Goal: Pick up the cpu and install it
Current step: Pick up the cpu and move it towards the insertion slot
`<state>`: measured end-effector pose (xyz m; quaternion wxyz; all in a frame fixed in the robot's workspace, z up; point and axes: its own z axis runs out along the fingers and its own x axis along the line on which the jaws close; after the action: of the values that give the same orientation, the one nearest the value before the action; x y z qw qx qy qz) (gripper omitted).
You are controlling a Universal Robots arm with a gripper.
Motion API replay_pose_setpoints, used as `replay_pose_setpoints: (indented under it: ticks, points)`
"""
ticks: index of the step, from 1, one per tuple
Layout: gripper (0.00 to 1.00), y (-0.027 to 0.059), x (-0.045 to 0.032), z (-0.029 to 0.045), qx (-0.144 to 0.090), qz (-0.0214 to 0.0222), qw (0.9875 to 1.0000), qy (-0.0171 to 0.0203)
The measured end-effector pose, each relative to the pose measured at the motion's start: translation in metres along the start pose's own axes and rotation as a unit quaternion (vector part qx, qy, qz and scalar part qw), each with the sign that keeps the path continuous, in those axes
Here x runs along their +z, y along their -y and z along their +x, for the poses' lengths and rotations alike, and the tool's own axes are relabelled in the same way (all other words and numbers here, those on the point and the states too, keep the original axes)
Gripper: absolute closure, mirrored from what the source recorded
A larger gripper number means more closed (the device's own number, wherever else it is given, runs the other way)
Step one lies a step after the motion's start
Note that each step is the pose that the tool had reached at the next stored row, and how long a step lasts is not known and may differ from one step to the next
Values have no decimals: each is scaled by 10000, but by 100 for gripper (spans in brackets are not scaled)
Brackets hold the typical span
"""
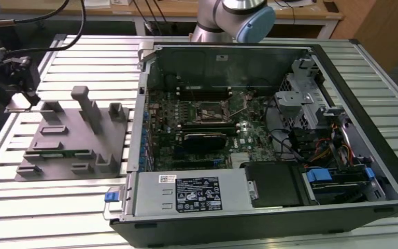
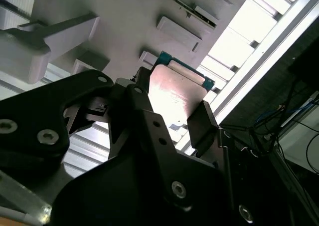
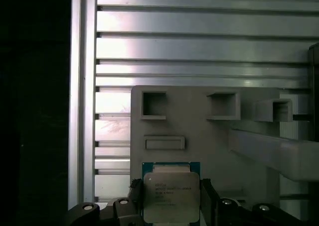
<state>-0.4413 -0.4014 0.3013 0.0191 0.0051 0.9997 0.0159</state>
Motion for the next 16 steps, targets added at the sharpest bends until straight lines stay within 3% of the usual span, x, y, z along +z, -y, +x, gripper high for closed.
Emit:
replay_pose_setpoints:
  ticks: [16]
  points:
    - [46, -13, -325, -12, 0, 0, 10000, 0]
